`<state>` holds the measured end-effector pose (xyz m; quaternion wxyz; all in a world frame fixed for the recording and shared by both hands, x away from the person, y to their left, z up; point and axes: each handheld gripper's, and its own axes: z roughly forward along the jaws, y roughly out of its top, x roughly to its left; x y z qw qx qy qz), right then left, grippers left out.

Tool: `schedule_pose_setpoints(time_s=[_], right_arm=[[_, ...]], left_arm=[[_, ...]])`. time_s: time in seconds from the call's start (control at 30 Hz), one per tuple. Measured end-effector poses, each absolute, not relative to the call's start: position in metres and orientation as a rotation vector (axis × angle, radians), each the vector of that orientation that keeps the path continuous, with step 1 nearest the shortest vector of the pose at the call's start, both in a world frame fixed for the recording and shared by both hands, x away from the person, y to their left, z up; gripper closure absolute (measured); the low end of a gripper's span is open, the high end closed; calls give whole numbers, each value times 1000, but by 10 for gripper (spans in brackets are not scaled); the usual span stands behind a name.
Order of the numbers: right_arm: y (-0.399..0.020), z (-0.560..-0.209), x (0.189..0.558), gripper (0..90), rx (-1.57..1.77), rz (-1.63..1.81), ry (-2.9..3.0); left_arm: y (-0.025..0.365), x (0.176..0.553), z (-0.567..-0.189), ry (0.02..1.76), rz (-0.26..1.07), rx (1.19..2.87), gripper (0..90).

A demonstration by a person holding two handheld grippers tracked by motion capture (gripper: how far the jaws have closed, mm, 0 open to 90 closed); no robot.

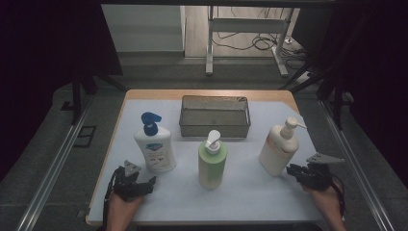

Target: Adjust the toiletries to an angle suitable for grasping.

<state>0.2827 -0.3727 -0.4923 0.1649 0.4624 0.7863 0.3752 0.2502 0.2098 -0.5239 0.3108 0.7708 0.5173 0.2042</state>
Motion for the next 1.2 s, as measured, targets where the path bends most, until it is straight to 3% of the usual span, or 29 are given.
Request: schedule_pose_setpoints(time_s=[0.87,1.2], right_arm=[[-358,-460,254,371,1240,1074,2249],[-351,-446,252,311,1210,1088,2240]], left_arm=[[210,250,-524,1366,539,2035,161],[210,250,-524,1366,539,2034,161]])
